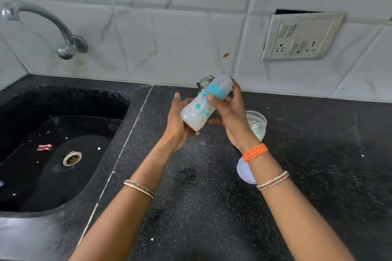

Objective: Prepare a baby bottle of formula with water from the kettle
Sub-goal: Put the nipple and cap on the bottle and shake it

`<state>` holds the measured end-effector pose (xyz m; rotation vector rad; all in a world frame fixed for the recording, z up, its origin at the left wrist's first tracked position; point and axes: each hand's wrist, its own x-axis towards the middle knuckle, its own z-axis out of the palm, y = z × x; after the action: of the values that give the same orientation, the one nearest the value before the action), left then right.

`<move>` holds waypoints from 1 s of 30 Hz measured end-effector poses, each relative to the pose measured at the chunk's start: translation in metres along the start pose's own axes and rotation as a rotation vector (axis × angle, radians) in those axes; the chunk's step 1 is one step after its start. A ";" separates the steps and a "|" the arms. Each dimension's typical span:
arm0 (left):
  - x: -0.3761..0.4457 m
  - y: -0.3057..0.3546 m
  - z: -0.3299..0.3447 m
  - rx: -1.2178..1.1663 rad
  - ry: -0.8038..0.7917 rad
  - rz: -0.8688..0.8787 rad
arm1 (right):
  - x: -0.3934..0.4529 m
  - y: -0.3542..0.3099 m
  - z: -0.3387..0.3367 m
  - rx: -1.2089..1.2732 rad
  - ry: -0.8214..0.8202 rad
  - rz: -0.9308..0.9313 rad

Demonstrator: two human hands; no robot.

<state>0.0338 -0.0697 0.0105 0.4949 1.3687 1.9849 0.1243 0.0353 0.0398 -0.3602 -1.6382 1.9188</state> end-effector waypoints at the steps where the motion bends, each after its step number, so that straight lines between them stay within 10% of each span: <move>1: 0.000 -0.001 0.005 0.031 0.067 0.046 | 0.002 0.003 0.001 -0.024 -0.007 0.008; 9: 0.000 -0.020 -0.005 0.309 0.419 0.241 | 0.009 0.000 0.015 -0.259 -0.009 0.130; 13: 0.005 -0.043 -0.052 0.534 0.738 0.252 | 0.016 -0.030 0.011 0.200 0.607 -0.284; 15: 0.003 -0.060 -0.080 0.769 0.625 0.188 | 0.011 -0.038 0.006 0.245 0.699 -0.339; 19: 0.001 -0.080 -0.095 1.184 0.406 0.173 | -0.006 -0.036 -0.001 -0.183 0.181 0.026; 23: -0.002 -0.083 -0.094 1.247 0.368 0.248 | 0.013 -0.064 0.000 0.293 0.679 -0.213; 27: -0.003 -0.081 -0.092 1.291 0.351 0.267 | 0.003 -0.052 0.006 -0.299 0.250 -0.028; 30: 0.000 -0.083 -0.096 1.267 0.357 0.271 | 0.002 -0.059 0.008 0.106 0.435 -0.081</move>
<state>-0.0015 -0.1149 -0.1024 0.9113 2.8484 1.1561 0.1331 0.0348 0.0991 -0.6101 -1.2431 1.7110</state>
